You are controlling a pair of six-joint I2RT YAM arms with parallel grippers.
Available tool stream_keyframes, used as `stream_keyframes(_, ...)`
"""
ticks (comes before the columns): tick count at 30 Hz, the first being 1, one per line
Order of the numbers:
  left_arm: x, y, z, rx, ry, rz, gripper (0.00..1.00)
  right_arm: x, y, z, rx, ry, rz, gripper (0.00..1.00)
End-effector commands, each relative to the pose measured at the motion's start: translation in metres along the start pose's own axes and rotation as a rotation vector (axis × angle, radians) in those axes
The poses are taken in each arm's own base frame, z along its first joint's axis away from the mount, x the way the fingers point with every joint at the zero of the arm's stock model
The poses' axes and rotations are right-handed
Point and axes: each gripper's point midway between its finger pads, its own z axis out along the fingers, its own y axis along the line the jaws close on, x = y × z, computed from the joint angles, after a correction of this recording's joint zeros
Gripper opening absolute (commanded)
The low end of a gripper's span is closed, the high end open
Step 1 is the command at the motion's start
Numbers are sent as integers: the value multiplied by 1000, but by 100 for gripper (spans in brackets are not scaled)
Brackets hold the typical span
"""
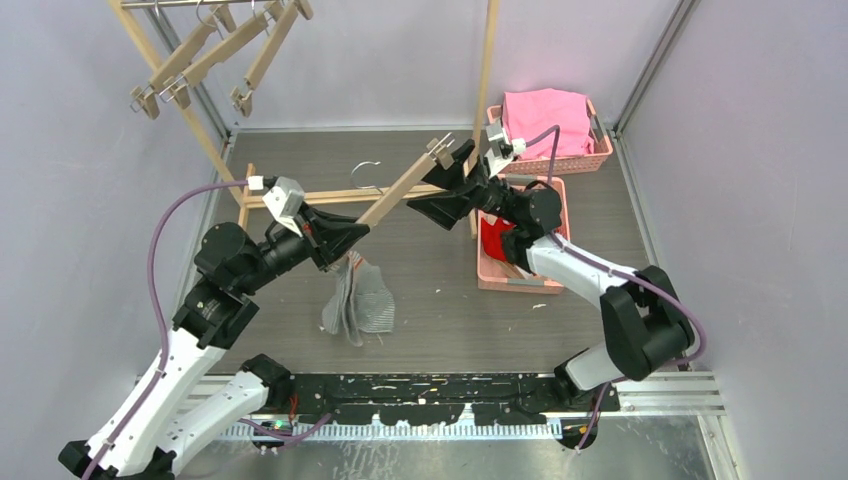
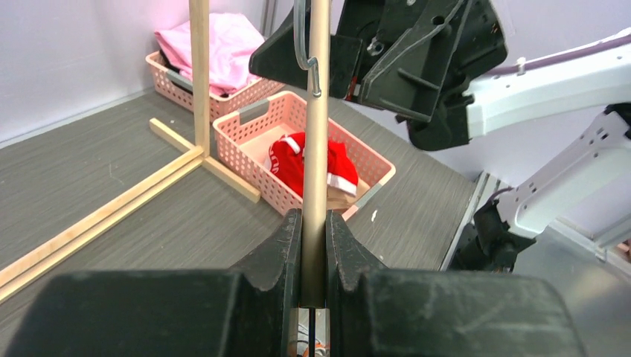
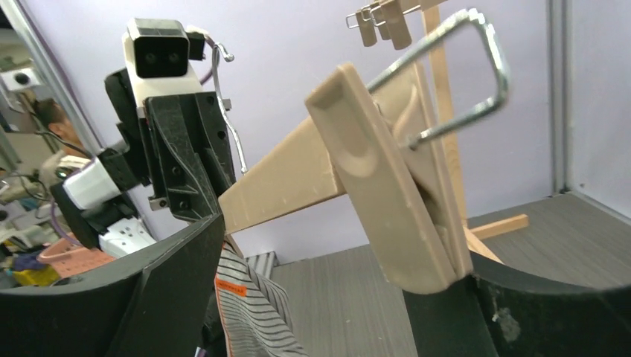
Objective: Remove the underwear clipped to the hanger
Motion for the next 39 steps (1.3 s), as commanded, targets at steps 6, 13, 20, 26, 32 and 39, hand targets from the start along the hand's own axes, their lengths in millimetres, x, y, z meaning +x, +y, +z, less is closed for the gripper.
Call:
stream_keyframes(6, -50, -10, 4, 49, -251, -5, 0, -41, 37, 19, -163, -141, -70, 82)
stream_keyframes(13, -46, -8, 8, 62, -296, -64, 0, -48, 42, 27, -175, -166, -85, 69)
stream_keyframes(20, -44, -7, 8, 72, -336, -94, 0, -43, 44, 37, -172, -157, -92, 64)
stream_keyframes(26, -43, -12, 10, 112, -352, -124, 0, -44, 43, 40, -163, -168, -96, 63)
stream_keyframes(32, -34, -10, 13, 119, -345, -151, 0, -47, 42, 48, -165, -188, -96, 60)
stream_keyframes(39, -34, -11, 14, 129, -350, -157, 0, -48, 45, 66, -191, -194, -88, 38)
